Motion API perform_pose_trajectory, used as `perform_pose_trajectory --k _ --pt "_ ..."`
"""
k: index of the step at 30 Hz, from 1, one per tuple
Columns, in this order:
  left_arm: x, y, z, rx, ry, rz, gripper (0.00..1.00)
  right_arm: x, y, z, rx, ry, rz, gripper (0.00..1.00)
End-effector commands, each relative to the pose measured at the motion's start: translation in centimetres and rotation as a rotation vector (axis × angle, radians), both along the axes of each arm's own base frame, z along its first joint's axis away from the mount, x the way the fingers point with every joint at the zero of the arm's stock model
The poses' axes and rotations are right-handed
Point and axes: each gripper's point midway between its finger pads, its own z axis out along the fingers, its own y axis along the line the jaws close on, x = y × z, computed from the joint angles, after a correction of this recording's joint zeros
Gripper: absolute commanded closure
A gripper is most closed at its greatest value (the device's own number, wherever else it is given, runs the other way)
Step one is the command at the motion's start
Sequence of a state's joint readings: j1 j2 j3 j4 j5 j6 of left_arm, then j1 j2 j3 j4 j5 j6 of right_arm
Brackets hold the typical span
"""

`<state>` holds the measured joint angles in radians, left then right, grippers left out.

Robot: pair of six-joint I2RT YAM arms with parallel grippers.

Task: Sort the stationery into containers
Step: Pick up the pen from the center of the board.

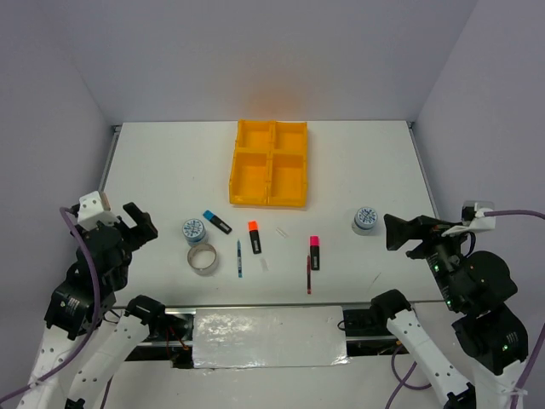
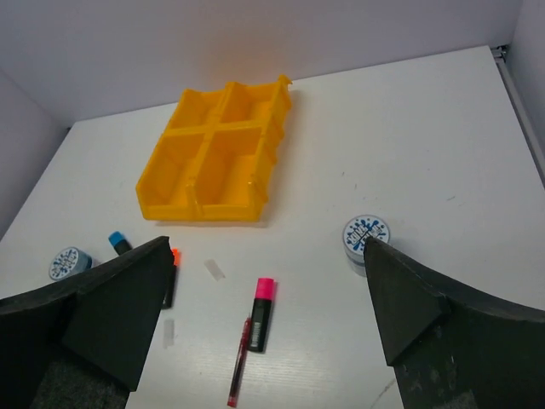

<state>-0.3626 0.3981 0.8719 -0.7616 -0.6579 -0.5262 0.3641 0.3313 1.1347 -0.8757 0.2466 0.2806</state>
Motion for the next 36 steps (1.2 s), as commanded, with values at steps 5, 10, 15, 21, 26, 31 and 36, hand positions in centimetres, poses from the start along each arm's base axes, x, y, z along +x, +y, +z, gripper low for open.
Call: perform_pose_trajectory --k 5,10,15,21,26,31,36 --pt "1.2 -1.2 0.5 -0.013 -0.016 -0.049 0.01 -0.3 2.4 0.9 0.087 -0.106 0.127 0.0" --pt "1.6 -1.7 0.2 -0.006 -0.004 -0.074 0.01 0.9 6.5 0.1 0.115 -0.077 0.309 0.0" --pt "1.6 -1.6 0.3 -0.003 -0.009 -0.073 0.01 5.5 8.1 -5.9 0.101 0.238 0.263 0.0" --pt "1.8 -2.1 0.2 -0.001 -0.006 -0.095 0.01 7.3 11.8 -15.3 -0.006 0.54 0.298 0.01" --pt "2.1 -2.4 -0.1 0.005 0.014 -0.108 0.01 6.8 15.0 -20.4 -0.061 0.655 0.285 0.05" --pt "2.2 -2.6 -0.3 0.006 0.018 -0.121 0.01 5.0 17.2 -25.7 -0.14 0.768 0.238 0.07" --pt "2.3 -3.1 -0.3 0.005 0.017 -0.146 0.01 4.1 18.1 -28.4 -0.169 0.825 0.184 0.16"
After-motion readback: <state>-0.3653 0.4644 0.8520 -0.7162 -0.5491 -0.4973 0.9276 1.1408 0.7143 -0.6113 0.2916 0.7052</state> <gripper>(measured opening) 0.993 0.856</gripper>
